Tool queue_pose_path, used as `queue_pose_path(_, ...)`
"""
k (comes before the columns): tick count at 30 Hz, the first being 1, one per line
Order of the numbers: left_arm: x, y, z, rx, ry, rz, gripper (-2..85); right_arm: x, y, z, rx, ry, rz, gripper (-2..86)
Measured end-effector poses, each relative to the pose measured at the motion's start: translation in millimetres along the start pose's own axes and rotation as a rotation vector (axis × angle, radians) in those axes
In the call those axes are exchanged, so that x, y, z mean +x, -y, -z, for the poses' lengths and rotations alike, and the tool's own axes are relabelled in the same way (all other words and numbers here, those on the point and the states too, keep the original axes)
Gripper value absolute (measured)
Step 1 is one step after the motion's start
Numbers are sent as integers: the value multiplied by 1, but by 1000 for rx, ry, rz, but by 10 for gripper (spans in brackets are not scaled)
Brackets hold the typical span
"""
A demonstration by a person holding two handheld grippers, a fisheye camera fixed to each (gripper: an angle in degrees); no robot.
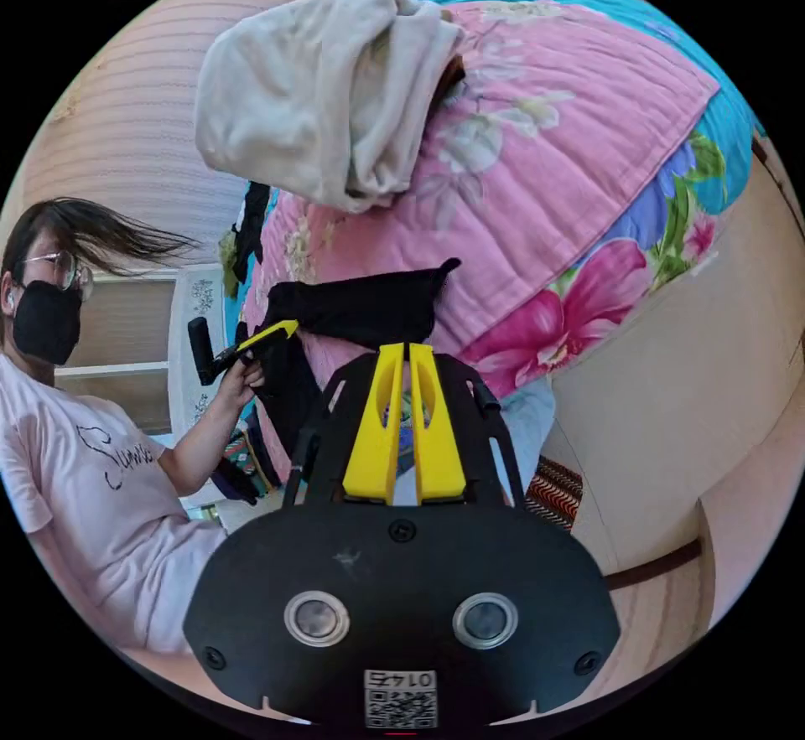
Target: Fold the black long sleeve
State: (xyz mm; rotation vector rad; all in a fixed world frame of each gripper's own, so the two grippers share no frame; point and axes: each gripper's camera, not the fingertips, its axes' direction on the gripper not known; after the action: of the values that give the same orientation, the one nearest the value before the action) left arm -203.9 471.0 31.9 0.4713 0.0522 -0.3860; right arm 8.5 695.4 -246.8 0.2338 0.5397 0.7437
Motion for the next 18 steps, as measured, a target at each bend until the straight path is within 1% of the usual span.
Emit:
queue_pose_path(1, 2, -1, 2, -6, 7, -2, 7, 13, -5, -12, -51, -28, -45, 7)
queue_pose_path(3, 7, -5, 14, -8, 37, -13, 15, 29, -12, -23, -87, -94, -128, 11)
queue_pose_path(5, 6, -6, 31, 13, 103, 8, 20, 35, -14, -21, -30, -134, -176, 24)
queue_pose_path(7, -3, -4, 49, 42, 189, 44, 28, 28, -6, -17, 44, -157, -146, 54)
queue_pose_path(9, -27, 4, 66, 74, 288, 144, 54, 20, 8, -20, 79, -188, -116, 80)
queue_pose_path(12, -58, 23, 75, 96, 357, 268, 81, 10, 28, -36, 74, -188, -65, 79)
queue_pose_path(13, -62, 28, 75, 92, 364, 279, 82, 8, 35, -44, 64, -179, -54, 68)
queue_pose_path(14, -69, 36, 72, 76, 390, 284, 80, 5, 41, -52, 45, -170, -42, 50)
queue_pose_path(16, -77, 46, 56, -18, 428, 282, 63, -1, 46, -63, 18, -193, -34, 31)
queue_pose_path(17, -81, 49, 43, -120, 421, 286, 46, -5, 48, -66, 12, -201, -35, 23)
queue_pose_path(18, -75, 48, 44, -107, 440, 245, 23, -7, 48, -67, 12, -195, -34, 19)
